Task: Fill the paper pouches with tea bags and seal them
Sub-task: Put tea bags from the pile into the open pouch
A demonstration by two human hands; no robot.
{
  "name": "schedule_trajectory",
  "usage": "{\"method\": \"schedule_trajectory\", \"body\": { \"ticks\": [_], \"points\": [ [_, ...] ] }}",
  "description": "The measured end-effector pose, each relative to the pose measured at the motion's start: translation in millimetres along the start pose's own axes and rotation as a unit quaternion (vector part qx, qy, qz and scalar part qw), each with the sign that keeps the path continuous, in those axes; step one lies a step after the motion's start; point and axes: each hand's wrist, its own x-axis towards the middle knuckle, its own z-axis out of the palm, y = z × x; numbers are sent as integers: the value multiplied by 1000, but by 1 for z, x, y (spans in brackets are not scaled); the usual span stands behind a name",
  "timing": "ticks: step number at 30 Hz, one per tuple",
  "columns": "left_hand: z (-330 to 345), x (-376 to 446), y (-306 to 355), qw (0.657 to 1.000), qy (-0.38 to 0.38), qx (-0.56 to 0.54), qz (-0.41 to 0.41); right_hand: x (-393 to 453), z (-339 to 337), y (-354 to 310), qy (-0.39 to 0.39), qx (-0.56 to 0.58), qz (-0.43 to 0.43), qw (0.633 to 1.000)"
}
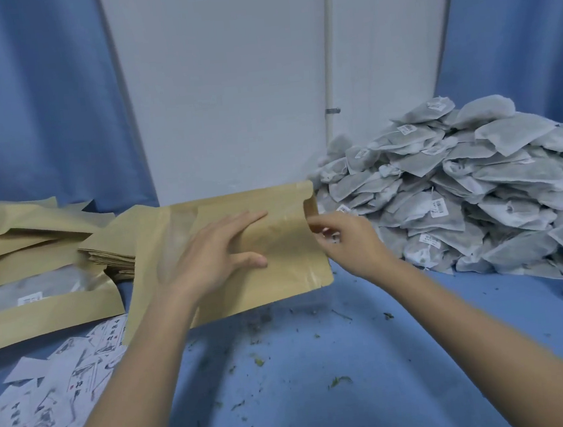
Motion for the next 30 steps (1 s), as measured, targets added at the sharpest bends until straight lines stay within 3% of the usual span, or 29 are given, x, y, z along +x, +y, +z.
{"method": "schedule_trajectory", "body": {
  "ticks": [3,10,17,21,25,30],
  "points": [
    [7,17,-20,1000,5,-5,-30,7,10,36,53,49,69,995],
    [21,44,-75,990,48,-103,-88,53,62,112,20,-6,213,977],
    [30,55,-99,988,-26,-53,-141,107,107,146,59,36,297,952],
    [31,64,-102,990,-6,-17,-138,125,118,156,88,59,346,932],
    [27,65,-108,989,6,-12,-145,120,114,155,125,111,335,927],
    [23,60,-112,987,11,-6,-160,89,81,144,195,208,247,926]
  ]
}}
